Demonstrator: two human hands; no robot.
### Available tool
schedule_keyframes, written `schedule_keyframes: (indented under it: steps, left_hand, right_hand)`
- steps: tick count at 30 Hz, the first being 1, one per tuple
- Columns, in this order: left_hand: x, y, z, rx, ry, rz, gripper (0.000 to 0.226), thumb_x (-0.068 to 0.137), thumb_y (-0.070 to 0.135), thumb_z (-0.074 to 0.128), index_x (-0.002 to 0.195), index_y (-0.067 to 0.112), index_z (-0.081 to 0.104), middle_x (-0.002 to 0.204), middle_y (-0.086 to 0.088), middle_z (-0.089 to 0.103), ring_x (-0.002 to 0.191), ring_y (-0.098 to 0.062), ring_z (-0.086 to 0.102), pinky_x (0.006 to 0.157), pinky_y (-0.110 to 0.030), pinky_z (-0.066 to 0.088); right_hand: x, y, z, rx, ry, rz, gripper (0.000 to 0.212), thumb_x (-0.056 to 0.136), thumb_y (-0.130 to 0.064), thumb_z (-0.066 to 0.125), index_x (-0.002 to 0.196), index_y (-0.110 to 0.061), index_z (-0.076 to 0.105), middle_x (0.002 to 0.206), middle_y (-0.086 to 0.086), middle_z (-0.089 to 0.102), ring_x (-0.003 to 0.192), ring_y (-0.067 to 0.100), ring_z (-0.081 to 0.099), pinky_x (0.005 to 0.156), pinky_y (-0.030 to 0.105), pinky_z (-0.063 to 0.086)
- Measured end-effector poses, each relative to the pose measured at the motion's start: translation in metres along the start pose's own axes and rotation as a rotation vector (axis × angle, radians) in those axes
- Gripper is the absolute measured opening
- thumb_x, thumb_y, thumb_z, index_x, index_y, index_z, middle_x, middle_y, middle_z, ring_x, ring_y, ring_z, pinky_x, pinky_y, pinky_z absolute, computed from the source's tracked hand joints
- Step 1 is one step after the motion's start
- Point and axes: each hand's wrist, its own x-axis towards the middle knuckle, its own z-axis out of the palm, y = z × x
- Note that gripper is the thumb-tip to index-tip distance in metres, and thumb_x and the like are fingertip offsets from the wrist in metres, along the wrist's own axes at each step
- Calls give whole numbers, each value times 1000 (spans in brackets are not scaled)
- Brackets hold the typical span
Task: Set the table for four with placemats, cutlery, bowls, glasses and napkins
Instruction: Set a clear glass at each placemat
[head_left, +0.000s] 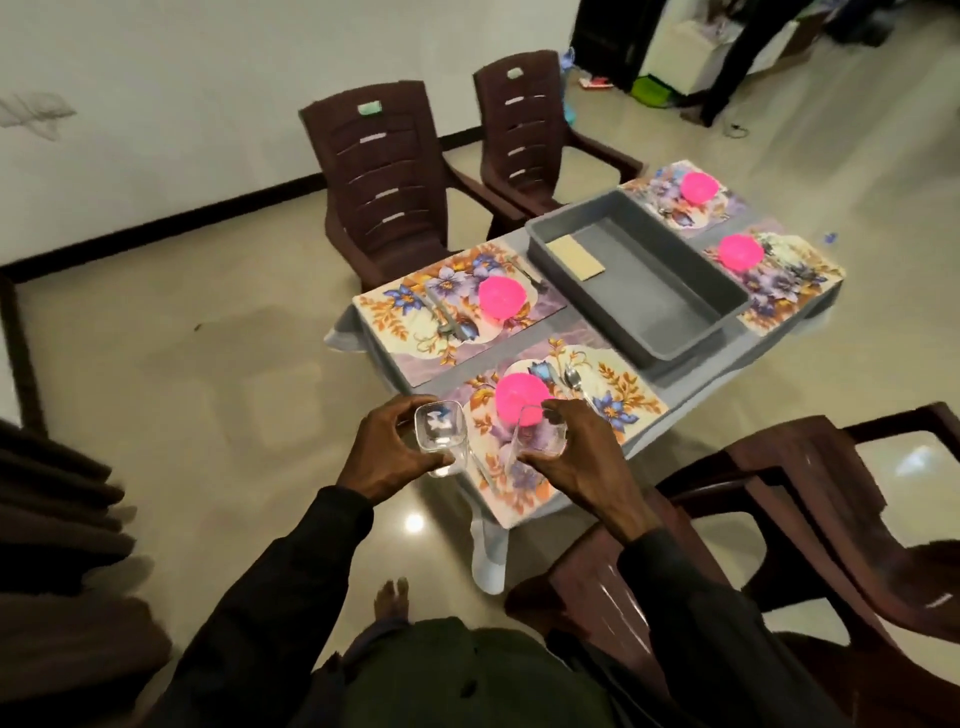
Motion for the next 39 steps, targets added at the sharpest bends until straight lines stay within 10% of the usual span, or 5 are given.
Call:
schedule_keyframes:
  steps: [20, 39]
  left_hand:
    - [210, 6, 23, 42, -429, 171, 68, 62, 14, 97, 122, 21, 68, 120, 7, 70, 114, -3, 63, 97, -14, 47]
    - [288, -1, 61, 61, -462, 92, 66, 63, 20, 97, 123, 21, 68, 122, 11, 70, 115, 3, 61, 95, -7, 44]
  right_hand:
    - [86, 69, -30, 8, 357, 539, 78, 69, -35, 93, 134, -8, 59, 129, 8, 63, 115, 20, 61, 95, 26, 46]
    - [163, 182, -10, -21, 259, 741, 75, 78, -34, 87, 138, -7, 51, 136, 14, 55, 124, 30, 54, 101, 38, 45]
